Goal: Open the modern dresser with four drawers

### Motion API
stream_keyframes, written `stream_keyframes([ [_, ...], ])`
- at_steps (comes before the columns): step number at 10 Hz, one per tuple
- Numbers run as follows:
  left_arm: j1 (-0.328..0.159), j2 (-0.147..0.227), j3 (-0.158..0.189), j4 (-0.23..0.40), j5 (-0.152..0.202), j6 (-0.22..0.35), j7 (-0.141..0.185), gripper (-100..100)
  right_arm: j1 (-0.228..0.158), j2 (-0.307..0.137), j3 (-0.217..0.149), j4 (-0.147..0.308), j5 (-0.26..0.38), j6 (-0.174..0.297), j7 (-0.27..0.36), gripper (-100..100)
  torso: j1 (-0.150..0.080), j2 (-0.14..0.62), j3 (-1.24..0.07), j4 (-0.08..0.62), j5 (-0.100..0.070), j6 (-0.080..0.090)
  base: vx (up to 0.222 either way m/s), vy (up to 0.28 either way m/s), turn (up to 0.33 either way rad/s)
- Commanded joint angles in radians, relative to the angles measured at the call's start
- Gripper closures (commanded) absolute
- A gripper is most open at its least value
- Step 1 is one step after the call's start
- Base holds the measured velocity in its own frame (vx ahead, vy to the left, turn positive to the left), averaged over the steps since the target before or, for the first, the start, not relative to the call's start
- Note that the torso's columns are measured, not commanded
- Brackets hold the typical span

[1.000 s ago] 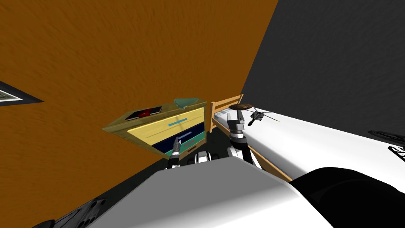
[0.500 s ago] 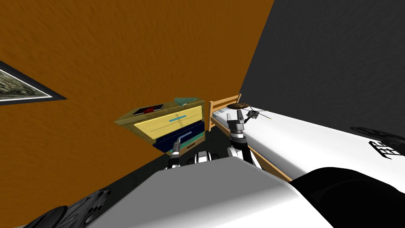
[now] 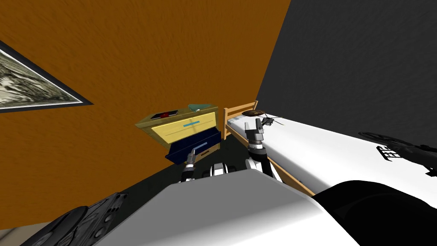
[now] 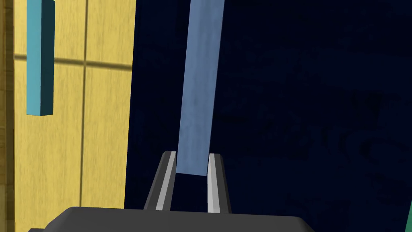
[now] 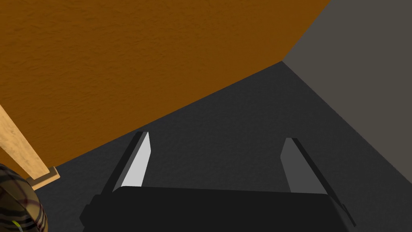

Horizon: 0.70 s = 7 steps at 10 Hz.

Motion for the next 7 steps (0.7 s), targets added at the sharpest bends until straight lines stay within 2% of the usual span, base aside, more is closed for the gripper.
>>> stream_keyframes([
  [1,-0.026,0.011,0.006,-0.028,0.004,0.053,0.007,-100,0.0,0.0,0.0,0.0,0.0,0.0,0.0,0,0.002,-0.004,-0.002,0.0,0.0,0.0,-0.058,-0.017,0.001],
  [7,-0.103,0.043,0.024,-0.114,0.017,0.213,0.027,-100,0.0,0.0,0.0,0.0,0.0,0.0,0.0,0,0.0,-0.001,-0.001,0.001,-0.001,0.0,-0.052,-0.008,0.007],
])
